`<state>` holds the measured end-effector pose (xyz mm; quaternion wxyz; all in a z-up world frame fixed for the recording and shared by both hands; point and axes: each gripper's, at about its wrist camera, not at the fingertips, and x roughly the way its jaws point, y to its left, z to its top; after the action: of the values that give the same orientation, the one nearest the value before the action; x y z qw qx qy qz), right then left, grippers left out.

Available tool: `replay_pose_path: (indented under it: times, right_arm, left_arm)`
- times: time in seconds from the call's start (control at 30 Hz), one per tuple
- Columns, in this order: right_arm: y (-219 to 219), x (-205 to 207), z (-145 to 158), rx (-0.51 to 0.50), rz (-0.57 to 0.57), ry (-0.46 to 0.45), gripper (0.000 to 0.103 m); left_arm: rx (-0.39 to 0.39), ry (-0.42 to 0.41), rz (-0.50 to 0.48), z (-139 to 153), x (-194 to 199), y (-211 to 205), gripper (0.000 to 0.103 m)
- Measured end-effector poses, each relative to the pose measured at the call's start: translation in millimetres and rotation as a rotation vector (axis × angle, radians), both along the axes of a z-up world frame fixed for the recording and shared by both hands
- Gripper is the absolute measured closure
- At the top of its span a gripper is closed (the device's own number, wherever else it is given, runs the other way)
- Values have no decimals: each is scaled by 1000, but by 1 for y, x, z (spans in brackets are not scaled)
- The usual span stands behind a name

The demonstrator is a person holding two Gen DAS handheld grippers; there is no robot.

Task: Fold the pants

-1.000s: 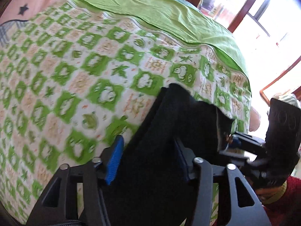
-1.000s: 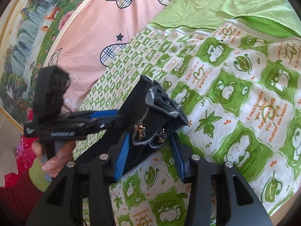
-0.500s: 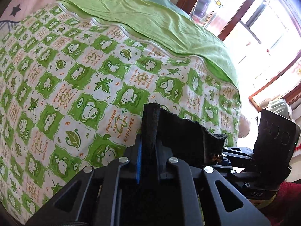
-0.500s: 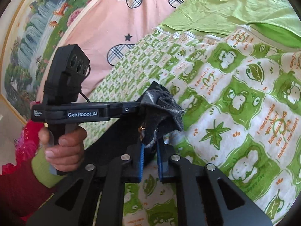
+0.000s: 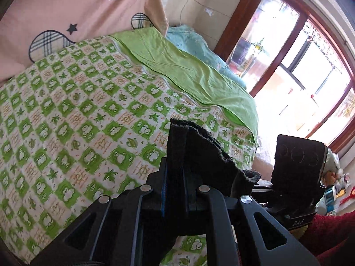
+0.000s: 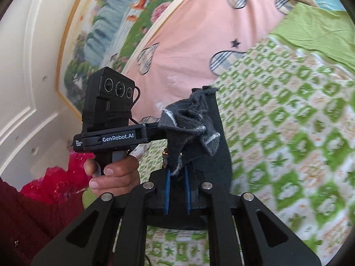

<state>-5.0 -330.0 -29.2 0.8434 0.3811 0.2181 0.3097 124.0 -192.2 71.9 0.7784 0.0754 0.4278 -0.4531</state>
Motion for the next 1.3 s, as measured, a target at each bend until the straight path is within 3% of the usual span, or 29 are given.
replay_pose_path:
  times: [0.17, 0.4, 0.73, 0.9, 1.03, 1.23, 1.3]
  right_arm:
    - [37, 17, -2, 6, 111, 14, 91]
    - [85, 30, -15, -52, 198, 55, 91]
    - [120, 43, -36, -171, 260, 155, 88]
    - [137, 47, -43, -240, 284, 195, 79]
    - [144, 46, -43, -246, 309, 194, 59]
    - [153, 45, -36, -266, 337, 179, 57]
    - [157, 43, -30, -267, 354, 164, 57]
  left_arm:
    - [-9, -28, 106, -2, -13, 55, 93]
    - [-9, -16, 238, -31, -19, 104, 93]
    - [-1, 114, 407, -89, -20, 153, 97]
    - [0, 159, 478, -106, -26, 173, 96]
    - [3, 162, 547, -109, -33, 189, 96]
    - [-5, 149, 648, -104, -46, 212, 94]
    - [-10, 147, 683, -102, -52, 223, 84]
